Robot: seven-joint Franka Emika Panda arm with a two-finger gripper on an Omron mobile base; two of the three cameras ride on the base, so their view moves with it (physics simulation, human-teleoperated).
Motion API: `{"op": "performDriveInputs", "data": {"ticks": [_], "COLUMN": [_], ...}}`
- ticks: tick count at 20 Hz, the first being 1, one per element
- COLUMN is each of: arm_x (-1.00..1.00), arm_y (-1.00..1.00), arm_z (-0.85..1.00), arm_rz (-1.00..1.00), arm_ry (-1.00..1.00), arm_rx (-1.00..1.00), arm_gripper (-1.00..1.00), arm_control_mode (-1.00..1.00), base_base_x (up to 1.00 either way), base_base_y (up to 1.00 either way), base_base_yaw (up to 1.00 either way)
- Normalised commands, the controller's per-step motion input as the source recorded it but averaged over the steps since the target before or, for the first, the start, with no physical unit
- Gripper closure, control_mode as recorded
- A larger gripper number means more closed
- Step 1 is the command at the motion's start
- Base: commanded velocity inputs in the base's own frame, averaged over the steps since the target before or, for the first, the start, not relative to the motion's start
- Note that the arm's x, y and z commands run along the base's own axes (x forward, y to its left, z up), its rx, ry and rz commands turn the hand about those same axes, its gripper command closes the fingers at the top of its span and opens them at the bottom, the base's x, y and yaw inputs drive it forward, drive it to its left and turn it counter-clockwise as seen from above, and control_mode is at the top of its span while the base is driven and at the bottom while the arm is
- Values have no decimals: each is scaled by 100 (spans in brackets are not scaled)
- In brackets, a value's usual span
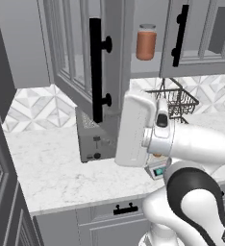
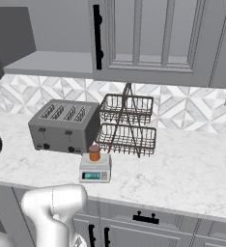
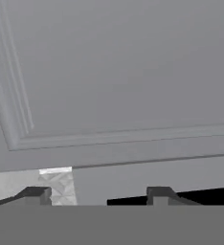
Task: Pick the jam and place it on the digital scale for weighing, and close the cabinet.
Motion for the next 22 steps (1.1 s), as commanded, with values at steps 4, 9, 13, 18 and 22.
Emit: {"op": "performDriveInputs", "data": {"ticks": [4,9,13,18,22], "arm_x": [56,68,83,98,100], "arm_y": [-88,-100,-97,-28,1], "arm_z": [-16,-24,-35,-61,-33], "arm_rz": [-14,-13,-14,-15,-17], "arm_ry": [0,0,0,0,0], "arm_rx": [14,19,17,3,0], "arm_gripper": [-100,-100,-100,-100,-100], "arm_control_mode": [-100,-100,-100,-100,-100], "base_base_x": [0,0,0,0,0], "base_base_y": [0,0,0,0,0], "base_base_yaw": [0,0,0,0,0]}}
